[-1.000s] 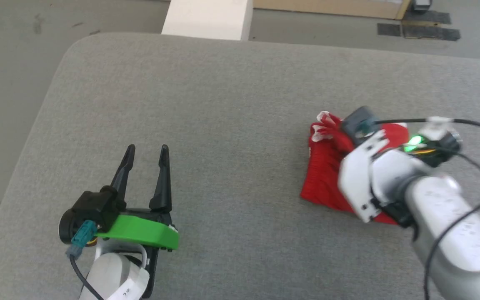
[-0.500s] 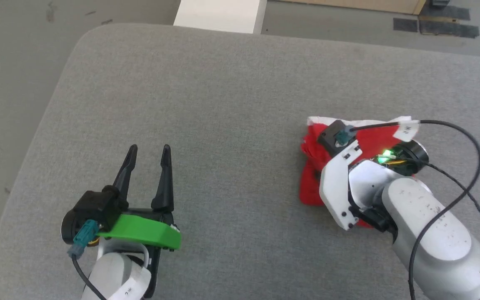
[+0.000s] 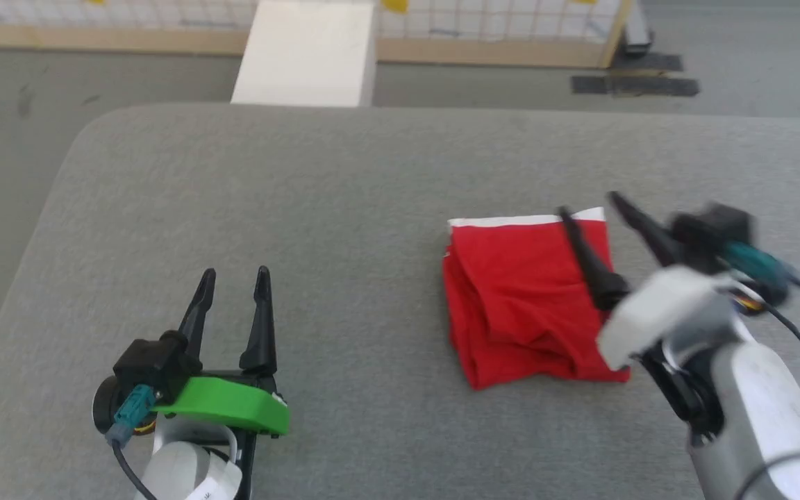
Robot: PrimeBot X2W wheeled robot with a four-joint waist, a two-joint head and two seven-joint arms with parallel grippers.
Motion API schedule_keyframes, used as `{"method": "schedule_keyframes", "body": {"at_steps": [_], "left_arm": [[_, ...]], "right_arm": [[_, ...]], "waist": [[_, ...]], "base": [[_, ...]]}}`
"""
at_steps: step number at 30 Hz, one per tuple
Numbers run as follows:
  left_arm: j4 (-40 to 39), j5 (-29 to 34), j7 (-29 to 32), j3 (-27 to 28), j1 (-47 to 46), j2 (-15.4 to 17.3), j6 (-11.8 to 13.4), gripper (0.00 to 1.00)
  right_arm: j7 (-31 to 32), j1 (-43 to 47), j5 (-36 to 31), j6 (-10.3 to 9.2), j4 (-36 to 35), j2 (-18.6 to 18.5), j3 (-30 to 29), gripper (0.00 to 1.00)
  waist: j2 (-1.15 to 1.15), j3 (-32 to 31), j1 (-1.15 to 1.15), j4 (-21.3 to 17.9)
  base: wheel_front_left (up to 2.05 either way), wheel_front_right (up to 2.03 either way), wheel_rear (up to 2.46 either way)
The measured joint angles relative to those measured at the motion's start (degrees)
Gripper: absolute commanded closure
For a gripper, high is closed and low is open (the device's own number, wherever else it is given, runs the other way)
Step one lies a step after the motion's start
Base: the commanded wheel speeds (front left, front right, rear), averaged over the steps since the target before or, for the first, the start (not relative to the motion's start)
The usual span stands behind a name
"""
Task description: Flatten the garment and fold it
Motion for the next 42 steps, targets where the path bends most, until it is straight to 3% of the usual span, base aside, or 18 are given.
{"method": "schedule_keyframes", "body": {"at_steps": [4, 13, 22, 42], "left_arm": [[0.08, 0.16, -0.01, 0.77, 1.19, -0.01, 0.00, 0.00], [0.07, 0.46, -0.01, 1.81, 3.58, -0.01, 0.00, 0.00], [0.77, 0.98, -0.01, 2.47, 4.86, -0.01, -0.09, 0.00], [1.20, 1.04, -0.01, 2.52, 5.61, -0.01, -0.26, 0.00]], "right_arm": [[-10.29, 6.76, -2.33, -0.01, -2.66, 3.61, -8.06, 0.00], [-18.67, 15.45, -4.88, 0.00, -2.46, 3.77, -11.73, 0.00], [-19.76, 19.67, -5.55, 0.00, -1.19, 2.56, -11.39, 0.00], [-19.74, 19.96, -6.06, 0.00, -0.45, 2.20, -10.96, 0.00]], "waist": [[0.00, -1.93, 0.00, -2.81], [0.00, -5.26, 0.00, -6.77], [0.00, -6.72, 0.00, -8.00], [0.00, -6.85, 0.00, -7.86]], "base": [[0.00, 0.00, 0.00], [0.00, 0.00, 0.00], [0.00, 0.00, 0.00], [0.00, 0.00, 0.00]]}}
